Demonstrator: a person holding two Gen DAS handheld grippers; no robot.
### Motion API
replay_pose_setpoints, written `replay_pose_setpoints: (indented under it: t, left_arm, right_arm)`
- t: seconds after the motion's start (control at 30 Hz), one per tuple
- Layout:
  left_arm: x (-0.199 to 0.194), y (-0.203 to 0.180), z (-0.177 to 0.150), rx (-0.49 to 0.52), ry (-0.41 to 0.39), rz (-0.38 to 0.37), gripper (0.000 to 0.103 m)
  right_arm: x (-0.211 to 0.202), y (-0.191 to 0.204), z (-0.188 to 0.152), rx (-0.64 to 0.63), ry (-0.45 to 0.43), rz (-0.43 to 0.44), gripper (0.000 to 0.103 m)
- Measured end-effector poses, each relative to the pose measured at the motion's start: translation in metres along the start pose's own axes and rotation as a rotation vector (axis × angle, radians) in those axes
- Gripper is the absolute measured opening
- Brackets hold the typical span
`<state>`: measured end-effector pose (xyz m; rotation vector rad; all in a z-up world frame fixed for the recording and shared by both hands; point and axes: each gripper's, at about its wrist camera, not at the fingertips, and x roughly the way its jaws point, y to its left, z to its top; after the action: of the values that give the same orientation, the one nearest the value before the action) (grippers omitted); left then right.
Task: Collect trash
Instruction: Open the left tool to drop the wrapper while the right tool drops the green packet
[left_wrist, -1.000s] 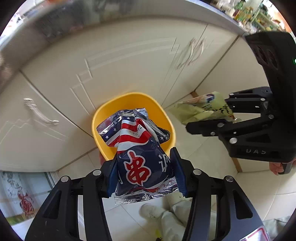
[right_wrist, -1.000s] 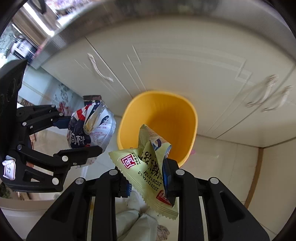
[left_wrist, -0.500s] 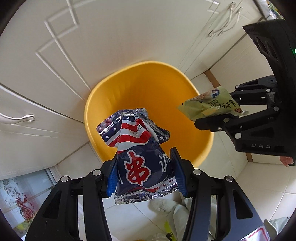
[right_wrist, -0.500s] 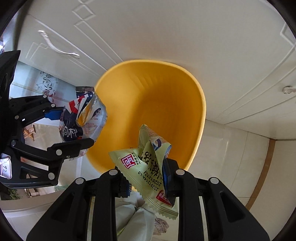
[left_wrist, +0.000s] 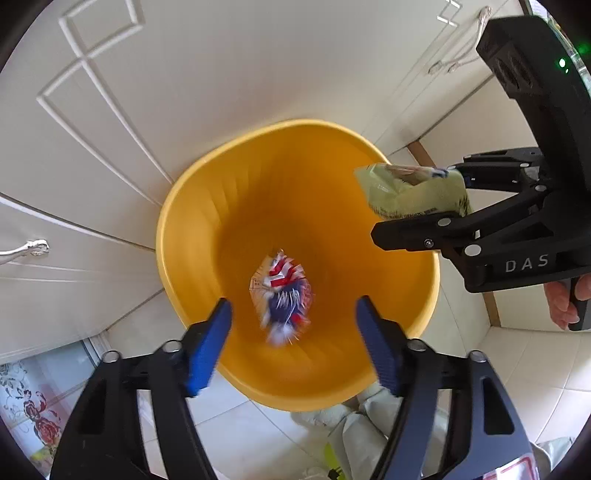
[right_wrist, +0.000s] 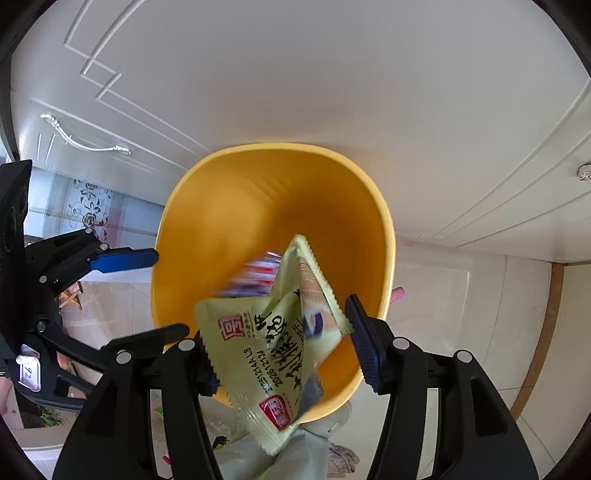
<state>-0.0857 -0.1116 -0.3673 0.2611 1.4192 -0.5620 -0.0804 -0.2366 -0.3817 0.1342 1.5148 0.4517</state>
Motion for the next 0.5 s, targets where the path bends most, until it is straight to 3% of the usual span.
replay_pose_setpoints:
  t: [0.17,0.3,0.5]
  left_arm:
    - [-0.009,-0.003,0.003,0.0,-0.007,0.0,0.074]
    - [-0.014,-0.006,0.004,0.002,-0.004,0.005,0.074]
    - [-0.028,0.0,-0.002,-0.009,-0.006,0.008,0.074]
  right_arm:
    - [-0.001,0.001,0.002,-0.004,-0.01,0.017,0.061]
    - [-0.004,0.002,0.003,-0.007,-0.019,0.013,0.07]
    - [-0.008,0.004,0.004,-0.003,-0.027,0.019,0.07]
